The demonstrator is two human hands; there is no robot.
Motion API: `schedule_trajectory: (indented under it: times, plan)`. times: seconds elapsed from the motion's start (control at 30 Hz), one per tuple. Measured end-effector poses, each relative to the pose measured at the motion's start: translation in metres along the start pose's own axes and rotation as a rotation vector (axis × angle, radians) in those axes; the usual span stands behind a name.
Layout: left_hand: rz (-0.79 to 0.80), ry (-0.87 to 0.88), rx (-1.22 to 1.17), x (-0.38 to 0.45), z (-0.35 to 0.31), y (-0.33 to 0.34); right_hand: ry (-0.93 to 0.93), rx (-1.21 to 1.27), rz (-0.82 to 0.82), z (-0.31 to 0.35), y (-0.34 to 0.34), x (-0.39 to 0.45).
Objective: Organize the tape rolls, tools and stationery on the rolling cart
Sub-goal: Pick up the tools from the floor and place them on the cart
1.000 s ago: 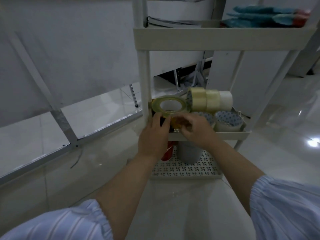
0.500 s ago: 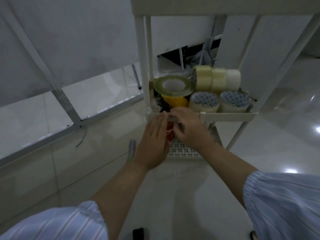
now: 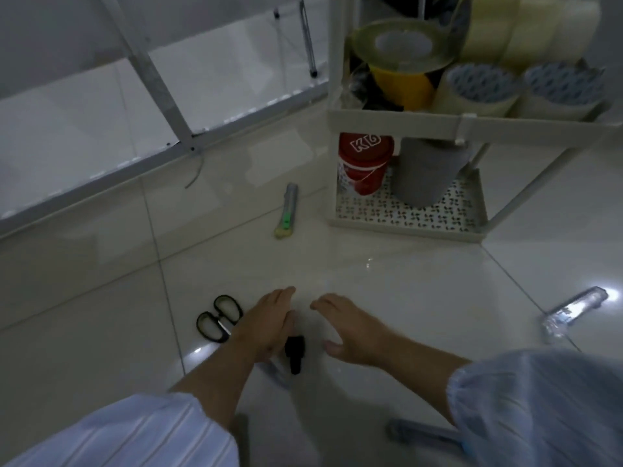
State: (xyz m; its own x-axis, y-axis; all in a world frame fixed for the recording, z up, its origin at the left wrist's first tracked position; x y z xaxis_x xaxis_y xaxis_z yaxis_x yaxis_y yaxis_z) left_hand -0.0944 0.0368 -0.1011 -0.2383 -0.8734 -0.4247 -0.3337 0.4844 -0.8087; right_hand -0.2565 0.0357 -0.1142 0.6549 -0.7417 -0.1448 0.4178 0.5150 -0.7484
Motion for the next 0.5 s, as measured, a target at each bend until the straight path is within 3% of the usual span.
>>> schedule_trajectory:
  times: [0.17,0.5]
  plan:
    - [-0.041,-0.095,-0.183,-0.032,0.013,0.035,0.101,0.071,0.148,0.005,0.047,-0.003]
    - [-0.077,-0.086,-0.172,-0.036,-0.006,0.045,0.197,0.306,-0.028,0.000,0.034,0.008]
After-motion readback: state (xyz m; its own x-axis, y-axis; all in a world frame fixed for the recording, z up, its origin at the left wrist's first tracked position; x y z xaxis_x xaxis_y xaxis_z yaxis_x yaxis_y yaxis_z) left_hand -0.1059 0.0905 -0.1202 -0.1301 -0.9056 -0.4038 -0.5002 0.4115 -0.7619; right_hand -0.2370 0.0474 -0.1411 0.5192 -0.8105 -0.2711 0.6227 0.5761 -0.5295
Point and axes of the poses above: each hand's wrist, its own x-axis towards the middle knuckle, its own y-axis out of the palm, z = x × y, the point moved 3 cm from there along x, towards the middle knuckle
